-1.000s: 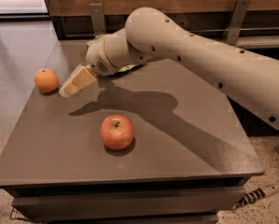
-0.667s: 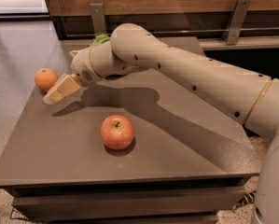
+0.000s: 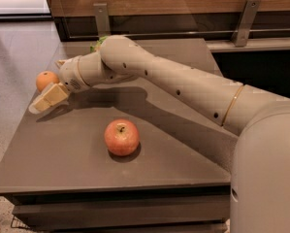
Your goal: Pick orange
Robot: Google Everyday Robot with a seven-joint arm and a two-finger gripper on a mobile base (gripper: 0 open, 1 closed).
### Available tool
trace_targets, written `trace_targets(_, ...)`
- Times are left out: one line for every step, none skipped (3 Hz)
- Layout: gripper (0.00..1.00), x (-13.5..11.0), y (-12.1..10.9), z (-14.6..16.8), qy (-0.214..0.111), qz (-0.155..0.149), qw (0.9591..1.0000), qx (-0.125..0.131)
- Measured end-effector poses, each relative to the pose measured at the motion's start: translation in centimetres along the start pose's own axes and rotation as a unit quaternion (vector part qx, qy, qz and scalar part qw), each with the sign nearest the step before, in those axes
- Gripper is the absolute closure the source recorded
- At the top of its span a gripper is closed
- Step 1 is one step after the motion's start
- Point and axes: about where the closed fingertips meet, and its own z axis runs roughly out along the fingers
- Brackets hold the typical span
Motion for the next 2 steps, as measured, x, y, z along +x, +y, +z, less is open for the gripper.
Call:
trace_targets(0.16, -0.11, 0.18, 1.27, -0.017, 0.005, 0.9998, -0.011)
trace_targets(0.47, -0.16, 0.42, 1.7, -0.02, 0.005, 0.9997, -0.016)
